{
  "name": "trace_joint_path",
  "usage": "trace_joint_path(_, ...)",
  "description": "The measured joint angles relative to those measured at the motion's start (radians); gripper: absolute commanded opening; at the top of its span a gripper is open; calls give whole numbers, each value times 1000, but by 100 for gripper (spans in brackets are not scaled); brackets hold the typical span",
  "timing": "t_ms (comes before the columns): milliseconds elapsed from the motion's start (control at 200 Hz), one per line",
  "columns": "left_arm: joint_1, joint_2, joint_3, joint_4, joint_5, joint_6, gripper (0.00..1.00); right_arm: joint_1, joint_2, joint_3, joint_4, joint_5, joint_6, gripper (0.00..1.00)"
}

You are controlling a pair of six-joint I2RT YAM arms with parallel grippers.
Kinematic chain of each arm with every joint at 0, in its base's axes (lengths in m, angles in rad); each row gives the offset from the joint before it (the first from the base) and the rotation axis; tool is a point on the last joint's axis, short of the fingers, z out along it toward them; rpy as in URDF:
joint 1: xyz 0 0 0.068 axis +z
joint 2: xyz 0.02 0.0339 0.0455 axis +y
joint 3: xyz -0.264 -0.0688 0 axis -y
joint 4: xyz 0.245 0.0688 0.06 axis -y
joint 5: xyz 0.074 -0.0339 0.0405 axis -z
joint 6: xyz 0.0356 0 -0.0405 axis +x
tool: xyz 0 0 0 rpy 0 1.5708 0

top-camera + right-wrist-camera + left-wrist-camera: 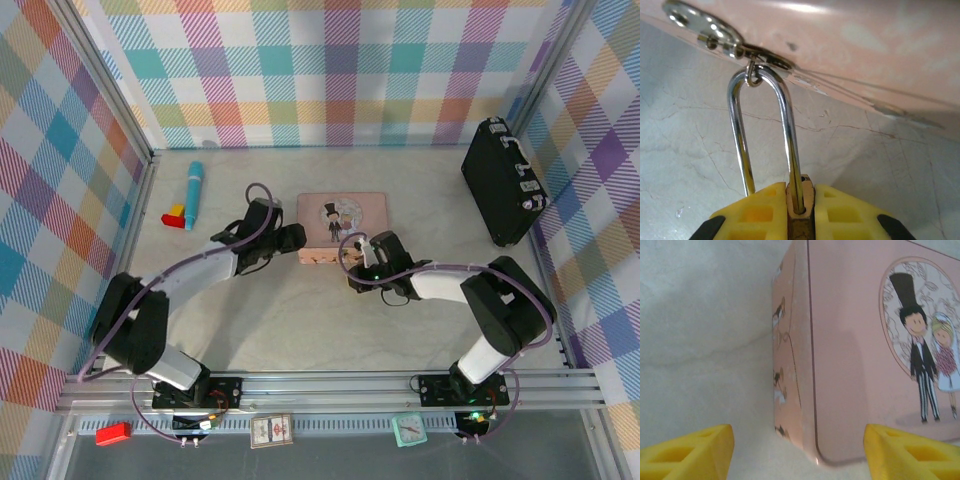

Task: Unlock the padlock with the key

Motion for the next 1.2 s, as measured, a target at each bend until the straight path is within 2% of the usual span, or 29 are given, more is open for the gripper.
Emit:
trace_joint_path(220, 26, 239, 231, -25, 24, 54, 67, 84, -34, -32, 32, 149, 158, 0)
trace_joint_path(400, 26, 332, 333, -52, 45, 83, 63, 107, -34, -32, 35, 235, 243, 0)
trace_joint_path(815, 21, 323, 276, 42, 86, 52, 60, 113, -39, -21, -1, 301, 271, 0)
trace_joint_path(1200, -12, 210, 100, 141, 35, -35, 57, 114, -68, -21, -43, 343, 275, 0)
